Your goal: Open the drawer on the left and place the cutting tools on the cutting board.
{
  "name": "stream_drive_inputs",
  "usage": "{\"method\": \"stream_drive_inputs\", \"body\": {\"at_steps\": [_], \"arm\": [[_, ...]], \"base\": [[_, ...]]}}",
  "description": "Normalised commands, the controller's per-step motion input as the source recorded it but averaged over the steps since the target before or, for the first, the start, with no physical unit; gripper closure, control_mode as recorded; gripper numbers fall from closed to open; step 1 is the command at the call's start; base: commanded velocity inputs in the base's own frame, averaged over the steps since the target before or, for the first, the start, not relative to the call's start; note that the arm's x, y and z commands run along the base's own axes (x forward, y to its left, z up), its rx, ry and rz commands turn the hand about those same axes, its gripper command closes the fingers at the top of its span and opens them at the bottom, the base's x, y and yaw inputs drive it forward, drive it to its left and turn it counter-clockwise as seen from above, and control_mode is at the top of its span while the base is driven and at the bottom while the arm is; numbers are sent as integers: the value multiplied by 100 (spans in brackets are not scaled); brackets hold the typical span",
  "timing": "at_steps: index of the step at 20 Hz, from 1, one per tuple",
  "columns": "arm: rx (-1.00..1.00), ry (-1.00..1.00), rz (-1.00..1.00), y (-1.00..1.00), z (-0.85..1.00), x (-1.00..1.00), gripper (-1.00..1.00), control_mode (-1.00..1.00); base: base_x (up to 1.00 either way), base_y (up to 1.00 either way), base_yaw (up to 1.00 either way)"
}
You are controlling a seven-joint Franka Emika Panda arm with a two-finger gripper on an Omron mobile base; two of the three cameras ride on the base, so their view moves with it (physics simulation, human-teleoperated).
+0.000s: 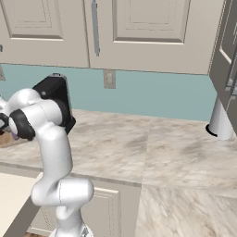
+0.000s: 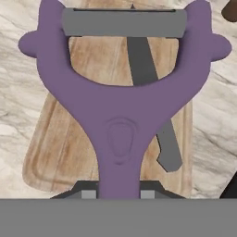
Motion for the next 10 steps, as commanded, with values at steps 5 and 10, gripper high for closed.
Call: {"method": "stream_drive_inputs", "body": {"at_steps": [5, 10], "arm": [[2, 0, 0, 2, -6, 12, 100, -100], [0, 0, 0, 7, -6, 11, -100, -100]], "base": [[0, 0, 0], [0, 0, 0]]}}
